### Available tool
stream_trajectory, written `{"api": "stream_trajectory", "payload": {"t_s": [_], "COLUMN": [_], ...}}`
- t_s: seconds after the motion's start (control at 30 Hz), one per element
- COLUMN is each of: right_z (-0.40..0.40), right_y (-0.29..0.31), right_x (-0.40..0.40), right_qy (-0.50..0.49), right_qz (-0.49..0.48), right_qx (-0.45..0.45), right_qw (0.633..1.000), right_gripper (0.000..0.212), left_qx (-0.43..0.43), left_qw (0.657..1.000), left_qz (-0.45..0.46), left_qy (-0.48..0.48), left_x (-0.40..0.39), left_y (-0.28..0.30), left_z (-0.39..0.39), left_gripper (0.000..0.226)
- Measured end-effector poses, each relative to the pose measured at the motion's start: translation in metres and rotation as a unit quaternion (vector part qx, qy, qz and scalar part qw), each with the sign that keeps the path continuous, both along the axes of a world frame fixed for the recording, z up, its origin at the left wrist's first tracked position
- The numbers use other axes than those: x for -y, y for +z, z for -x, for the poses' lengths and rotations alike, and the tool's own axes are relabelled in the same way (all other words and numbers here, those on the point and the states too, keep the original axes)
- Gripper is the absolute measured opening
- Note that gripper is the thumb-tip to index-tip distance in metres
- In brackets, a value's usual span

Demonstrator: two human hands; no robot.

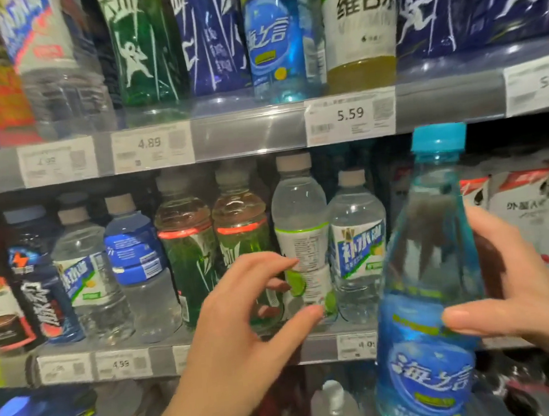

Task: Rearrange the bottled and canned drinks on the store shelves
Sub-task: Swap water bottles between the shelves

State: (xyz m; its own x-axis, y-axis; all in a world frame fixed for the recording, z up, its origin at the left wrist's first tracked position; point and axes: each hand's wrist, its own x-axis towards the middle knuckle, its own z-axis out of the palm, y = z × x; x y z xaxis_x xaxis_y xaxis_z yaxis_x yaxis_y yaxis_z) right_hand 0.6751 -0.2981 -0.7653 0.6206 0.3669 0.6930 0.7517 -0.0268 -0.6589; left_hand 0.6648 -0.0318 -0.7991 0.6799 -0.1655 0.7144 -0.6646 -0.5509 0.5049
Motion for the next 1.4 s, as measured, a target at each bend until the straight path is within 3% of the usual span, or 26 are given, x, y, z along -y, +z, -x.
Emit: {"api": "stream_trajectory", "payload": {"t_s": [0.13, 0.23, 0.3, 0.4, 0.6, 0.67, 0.8, 1.17, 1.4], "right_z": [0.003, 0.003, 0.001, -0.001, 0.000, 0.001, 0.002, 0.006, -0.001], "right_y": [0.007, 0.010, 0.008, 0.004, 0.001, 0.002, 0.002, 0.006, 0.003], "right_x": [0.022, 0.032, 0.037, 0.040, 0.051, 0.055, 0.058, 0.054, 0.028], "right_qy": [-0.064, -0.093, -0.112, -0.117, -0.126, -0.129, -0.136, -0.162, -0.233], "right_qz": [0.013, 0.042, 0.052, 0.072, 0.041, 0.036, 0.046, 0.004, -0.014], "right_qx": [0.038, 0.019, 0.026, 0.023, 0.011, 0.007, 0.005, 0.031, 0.075], "right_qw": [0.997, 0.995, 0.992, 0.990, 0.991, 0.991, 0.990, 0.986, 0.969], "right_gripper": [0.074, 0.079, 0.071, 0.069, 0.063, 0.059, 0.055, 0.054, 0.054], "left_qx": [0.053, 0.084, 0.094, 0.037, -0.045, -0.033, -0.023, 0.072, 0.074], "left_qw": [0.996, 0.989, 0.984, 0.981, 0.968, 0.971, 0.995, 0.993, 0.979], "left_qz": [-0.060, -0.088, -0.108, -0.149, -0.183, -0.158, -0.039, 0.013, 0.181], "left_qy": [0.034, 0.080, 0.105, 0.117, 0.167, 0.175, 0.093, 0.098, -0.053], "left_x": [0.028, 0.054, 0.072, 0.092, 0.108, 0.108, 0.104, 0.080, 0.053], "left_y": [0.004, 0.020, 0.035, 0.060, 0.079, 0.076, 0.074, 0.045, 0.061], "left_z": [-0.001, -0.009, -0.022, -0.044, -0.069, -0.070, -0.056, 0.007, 0.047], "left_gripper": [0.050, 0.063, 0.077, 0.088, 0.065, 0.056, 0.038, 0.027, 0.024]}}
